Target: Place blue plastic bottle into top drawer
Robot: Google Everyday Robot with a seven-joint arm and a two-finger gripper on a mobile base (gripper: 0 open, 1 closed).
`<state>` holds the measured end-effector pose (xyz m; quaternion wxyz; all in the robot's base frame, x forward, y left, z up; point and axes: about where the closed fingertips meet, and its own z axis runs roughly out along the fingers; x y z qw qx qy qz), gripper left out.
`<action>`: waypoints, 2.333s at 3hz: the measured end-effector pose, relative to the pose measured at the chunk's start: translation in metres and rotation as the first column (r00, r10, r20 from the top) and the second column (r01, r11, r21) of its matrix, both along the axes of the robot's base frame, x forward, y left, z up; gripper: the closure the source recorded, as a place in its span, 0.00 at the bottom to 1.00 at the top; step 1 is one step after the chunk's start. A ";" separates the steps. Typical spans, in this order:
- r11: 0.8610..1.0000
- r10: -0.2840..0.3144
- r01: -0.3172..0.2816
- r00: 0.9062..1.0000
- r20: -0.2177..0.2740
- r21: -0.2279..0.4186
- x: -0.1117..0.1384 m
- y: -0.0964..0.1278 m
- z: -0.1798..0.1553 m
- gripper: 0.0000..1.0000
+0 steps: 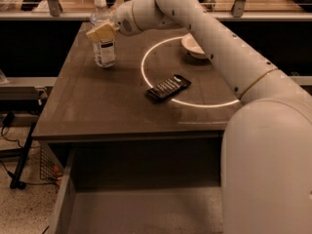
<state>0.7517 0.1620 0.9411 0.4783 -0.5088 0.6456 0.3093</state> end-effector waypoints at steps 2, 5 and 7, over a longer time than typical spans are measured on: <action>0.987 0.109 -0.103 0.993 -0.045 0.122 -0.140 -0.043 0.055 1.00; 0.943 0.292 -0.283 0.956 -0.028 0.176 -0.219 -0.041 0.055 1.00; 0.966 0.249 -0.249 0.969 0.009 0.072 -0.326 -0.123 0.025 1.00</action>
Offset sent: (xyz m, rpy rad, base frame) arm -0.1452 -0.0282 0.0798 0.1420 0.0314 0.1558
